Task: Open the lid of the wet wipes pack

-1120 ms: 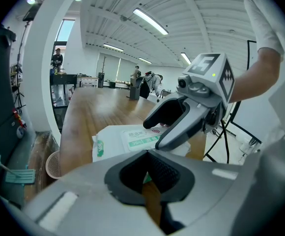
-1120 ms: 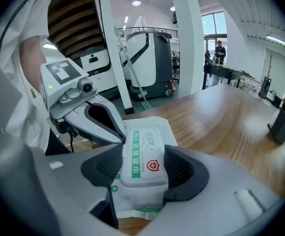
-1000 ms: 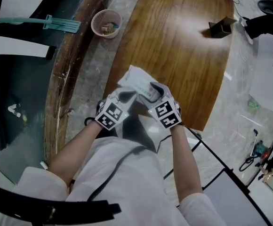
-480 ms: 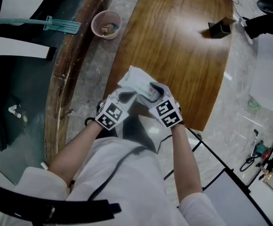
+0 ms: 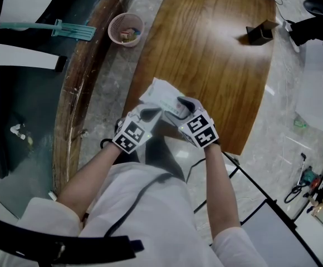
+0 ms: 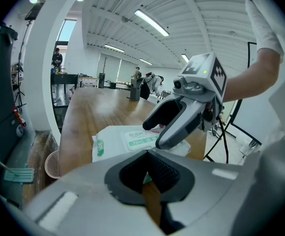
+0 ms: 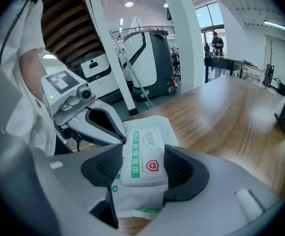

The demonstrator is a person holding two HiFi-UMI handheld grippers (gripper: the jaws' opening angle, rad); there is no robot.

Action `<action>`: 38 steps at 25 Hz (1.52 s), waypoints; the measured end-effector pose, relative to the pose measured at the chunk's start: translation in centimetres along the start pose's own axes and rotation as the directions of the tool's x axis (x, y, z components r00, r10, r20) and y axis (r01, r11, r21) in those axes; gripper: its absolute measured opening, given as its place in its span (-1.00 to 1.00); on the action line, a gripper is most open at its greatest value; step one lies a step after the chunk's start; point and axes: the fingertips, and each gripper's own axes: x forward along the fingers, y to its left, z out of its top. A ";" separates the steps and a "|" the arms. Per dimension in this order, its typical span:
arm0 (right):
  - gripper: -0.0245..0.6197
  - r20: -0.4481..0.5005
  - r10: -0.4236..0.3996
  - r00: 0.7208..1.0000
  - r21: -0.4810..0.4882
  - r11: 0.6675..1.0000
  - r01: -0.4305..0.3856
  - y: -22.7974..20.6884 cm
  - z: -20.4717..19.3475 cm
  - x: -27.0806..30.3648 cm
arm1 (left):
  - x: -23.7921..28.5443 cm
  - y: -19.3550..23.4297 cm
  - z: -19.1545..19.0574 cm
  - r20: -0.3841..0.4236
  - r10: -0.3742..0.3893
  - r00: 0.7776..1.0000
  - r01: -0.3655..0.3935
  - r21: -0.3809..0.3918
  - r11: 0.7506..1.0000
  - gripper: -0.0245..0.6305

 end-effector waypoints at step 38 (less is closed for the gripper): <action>-0.47 0.173 0.036 0.984 0.110 0.992 -0.056 -3.3 4.2 -4.8 | -1.8 0.7 1.9 0.000 0.026 1.000 -0.026 -0.039 0.999 -0.92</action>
